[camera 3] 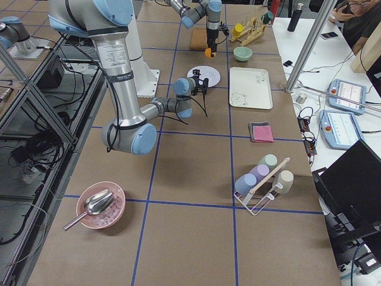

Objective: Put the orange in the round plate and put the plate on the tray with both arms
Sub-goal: 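Carry the orange over the plate with the left gripper while the right nears it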

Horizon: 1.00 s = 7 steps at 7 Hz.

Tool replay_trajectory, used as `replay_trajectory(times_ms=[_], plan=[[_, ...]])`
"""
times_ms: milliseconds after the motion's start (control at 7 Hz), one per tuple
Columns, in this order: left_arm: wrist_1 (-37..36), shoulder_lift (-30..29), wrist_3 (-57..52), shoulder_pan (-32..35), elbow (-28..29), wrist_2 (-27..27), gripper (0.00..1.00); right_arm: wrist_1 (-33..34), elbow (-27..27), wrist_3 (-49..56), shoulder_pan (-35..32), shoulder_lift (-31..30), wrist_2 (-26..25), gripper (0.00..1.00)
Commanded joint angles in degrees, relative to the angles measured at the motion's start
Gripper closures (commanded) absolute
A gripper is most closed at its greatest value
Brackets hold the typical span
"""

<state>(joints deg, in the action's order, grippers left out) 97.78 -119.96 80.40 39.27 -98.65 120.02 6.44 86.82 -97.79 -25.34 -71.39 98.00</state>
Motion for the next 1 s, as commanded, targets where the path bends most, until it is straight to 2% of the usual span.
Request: replay_trajectory(times_ms=[0, 286, 571, 857], plan=[[-0.1, -6.7, 6.8, -5.5, 4.1, -4.1, 0.25, -0.6, -2.7, 0.1, 0.5, 0.3, -0.2, 0.09], [0.7, -9.1, 7.3, -7.6, 7.8, -6.4, 0.21, 0.5, -5.2, 0.1, 1.8, 3.7, -1.7, 0.10], [0.7, -8.9, 6.9, -7.7, 7.9, -6.4, 0.14, 1.6, -5.3, 0.1, 2.5, 4.9, -3.6, 0.10], [0.7, -8.7, 6.8, -7.6, 7.9, -6.5, 0.11, 4.3, -5.3, 0.1, 2.6, 6.0, -4.2, 0.10]])
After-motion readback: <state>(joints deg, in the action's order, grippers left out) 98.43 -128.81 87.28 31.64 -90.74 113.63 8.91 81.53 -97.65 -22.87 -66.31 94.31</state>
